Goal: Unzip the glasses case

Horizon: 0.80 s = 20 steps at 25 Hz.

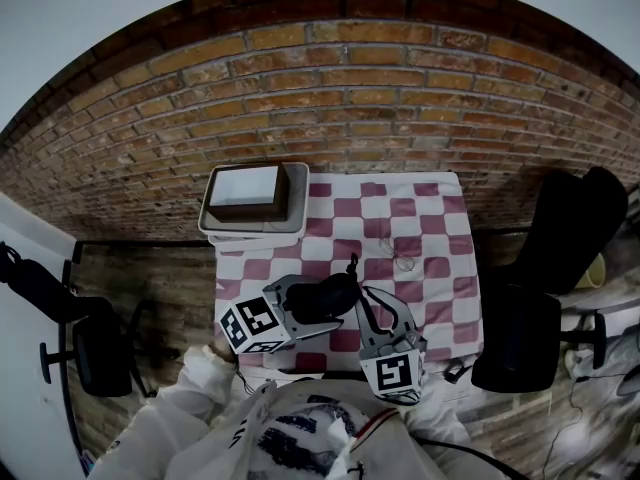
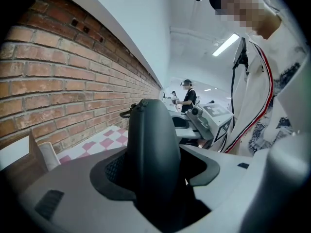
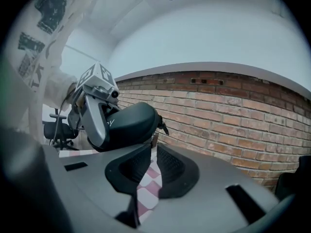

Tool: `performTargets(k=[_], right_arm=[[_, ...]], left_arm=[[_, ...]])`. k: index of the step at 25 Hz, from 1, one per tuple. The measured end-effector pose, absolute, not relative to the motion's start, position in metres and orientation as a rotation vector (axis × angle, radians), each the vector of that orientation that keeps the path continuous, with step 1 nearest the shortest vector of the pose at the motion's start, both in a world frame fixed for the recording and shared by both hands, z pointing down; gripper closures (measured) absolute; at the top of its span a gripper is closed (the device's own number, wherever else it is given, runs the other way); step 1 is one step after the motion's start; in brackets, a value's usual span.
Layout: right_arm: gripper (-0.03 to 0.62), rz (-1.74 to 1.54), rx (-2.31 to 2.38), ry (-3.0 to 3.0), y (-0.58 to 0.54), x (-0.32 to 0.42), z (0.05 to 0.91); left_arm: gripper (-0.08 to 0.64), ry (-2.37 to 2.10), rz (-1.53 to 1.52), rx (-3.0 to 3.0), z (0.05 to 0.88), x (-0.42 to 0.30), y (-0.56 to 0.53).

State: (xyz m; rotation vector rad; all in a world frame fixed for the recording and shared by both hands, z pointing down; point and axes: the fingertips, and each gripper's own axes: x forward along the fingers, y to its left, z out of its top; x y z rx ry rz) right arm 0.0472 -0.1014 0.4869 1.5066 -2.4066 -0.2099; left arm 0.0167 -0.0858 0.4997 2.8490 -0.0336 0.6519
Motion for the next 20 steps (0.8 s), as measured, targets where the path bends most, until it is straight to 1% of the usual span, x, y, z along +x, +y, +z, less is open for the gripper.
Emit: performTargets(k=[20], right_arm=[[0.552, -0.212, 1.558, -2.381, -0.1044, 0.0433, 0.4939]], left_arm=[[0.268, -0.062, 0.701, 2.822, 0.5081, 0.0129, -0.0957]])
